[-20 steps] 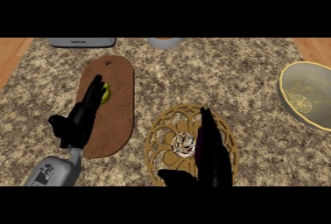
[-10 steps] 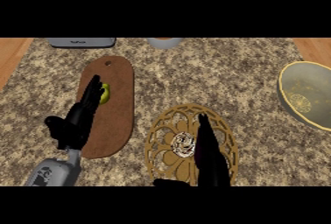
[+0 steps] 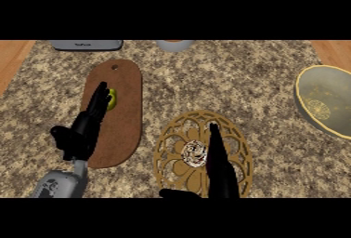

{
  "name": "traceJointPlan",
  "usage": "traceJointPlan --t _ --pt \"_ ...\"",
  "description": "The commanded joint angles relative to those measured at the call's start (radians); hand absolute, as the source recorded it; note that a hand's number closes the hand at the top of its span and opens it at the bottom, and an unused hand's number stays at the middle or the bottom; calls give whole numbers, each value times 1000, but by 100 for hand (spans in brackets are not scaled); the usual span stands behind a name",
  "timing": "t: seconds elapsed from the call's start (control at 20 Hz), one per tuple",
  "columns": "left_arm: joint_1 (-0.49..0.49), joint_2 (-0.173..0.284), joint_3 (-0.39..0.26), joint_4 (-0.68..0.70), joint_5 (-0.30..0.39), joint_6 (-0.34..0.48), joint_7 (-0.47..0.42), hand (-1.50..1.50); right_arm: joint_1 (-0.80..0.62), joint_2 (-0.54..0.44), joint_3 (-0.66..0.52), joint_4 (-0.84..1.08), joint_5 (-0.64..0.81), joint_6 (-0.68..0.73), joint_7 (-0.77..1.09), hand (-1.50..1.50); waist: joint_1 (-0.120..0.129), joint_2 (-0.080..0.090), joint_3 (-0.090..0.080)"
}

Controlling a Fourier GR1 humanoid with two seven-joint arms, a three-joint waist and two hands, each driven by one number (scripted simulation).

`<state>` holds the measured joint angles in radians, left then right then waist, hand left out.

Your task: Pick the cupcake from the placemat and place it in the bowl

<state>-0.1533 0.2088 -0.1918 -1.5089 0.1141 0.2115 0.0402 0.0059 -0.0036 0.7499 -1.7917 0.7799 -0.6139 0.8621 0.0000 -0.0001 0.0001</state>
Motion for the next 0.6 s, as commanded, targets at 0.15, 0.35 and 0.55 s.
traceJointPlan --t 0.15,0.35,0.55 --pt "22 -56 -19 -40 -77 21 15 0 -79 3 -45 141 -153 -106 -98 -150 3 0 0" --pt "93 -24 -28 -197 -75 1 123 0 8 3 -4 180 -162 -174 -155 -150 7 -1 1" --pt "-15 -37 71 -26 -53 -62 52 0 -7 3 -30 230 -240 -174 -262 -150 0 0 0"
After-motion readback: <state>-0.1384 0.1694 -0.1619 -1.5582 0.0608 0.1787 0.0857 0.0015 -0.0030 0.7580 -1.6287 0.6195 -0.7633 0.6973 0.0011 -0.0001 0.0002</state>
